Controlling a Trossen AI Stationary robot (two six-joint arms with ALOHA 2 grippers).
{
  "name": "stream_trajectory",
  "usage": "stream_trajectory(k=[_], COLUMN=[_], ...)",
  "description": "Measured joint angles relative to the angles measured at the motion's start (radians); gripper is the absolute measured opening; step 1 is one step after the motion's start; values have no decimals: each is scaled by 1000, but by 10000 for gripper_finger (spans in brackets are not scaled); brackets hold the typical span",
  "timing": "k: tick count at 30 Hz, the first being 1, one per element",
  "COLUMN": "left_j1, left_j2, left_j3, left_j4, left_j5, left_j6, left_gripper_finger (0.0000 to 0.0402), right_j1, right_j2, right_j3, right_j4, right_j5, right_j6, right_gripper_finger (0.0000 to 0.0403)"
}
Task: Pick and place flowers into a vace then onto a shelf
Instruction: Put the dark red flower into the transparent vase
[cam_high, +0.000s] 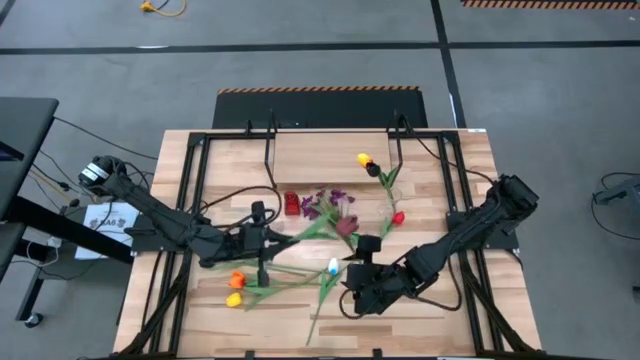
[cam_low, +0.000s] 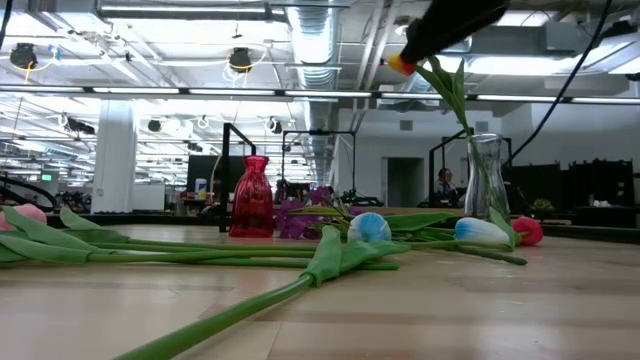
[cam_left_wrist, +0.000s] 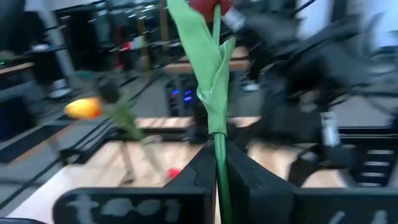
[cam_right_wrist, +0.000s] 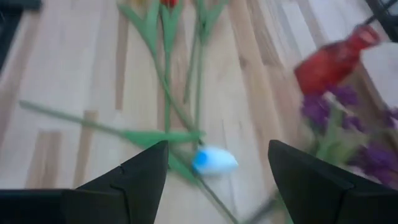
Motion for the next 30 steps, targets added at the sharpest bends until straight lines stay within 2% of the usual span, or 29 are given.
stream_trajectory(k=[7, 10, 13, 15, 17, 19, 22, 26, 30], left_j1=[-1, -3, -9, -11, -11, -11, -10, -10, -3], left_j2=[0, 0, 0, 1, 1, 2, 11, 21, 52], left_j3=[0, 0, 0, 0, 0, 0, 0, -1, -2], left_j4=[31, 39, 40, 43, 44, 49, 71, 83, 111], left_j5=[142, 162, 173, 174, 175, 175, 174, 181, 184], left_j6=[4, 7, 8, 8, 8, 8, 7, 3, -3], left_gripper_finger=[0, 0, 0, 0, 0, 0, 0, 0, 0], right_j1=[-26, -40, -55, -70, -96, -119, -141, -152, -149], right_j2=[-56, -102, -144, -145, -125, -98, -69, -47, -50], right_j3=[-202, -320, -465, -565, -636, -684, -684, -621, -559], right_j4=[626, 951, 1348, 1626, 1854, 2007, 2009, 2016, 1962], right_j5=[-49, -54, -66, -131, -243, -347, -416, -417, -418], right_j6=[-193, -304, -420, -479, -499, -503, -489, -463, -532], right_gripper_finger=[270, 270, 270, 270, 270, 270, 270, 270, 270])
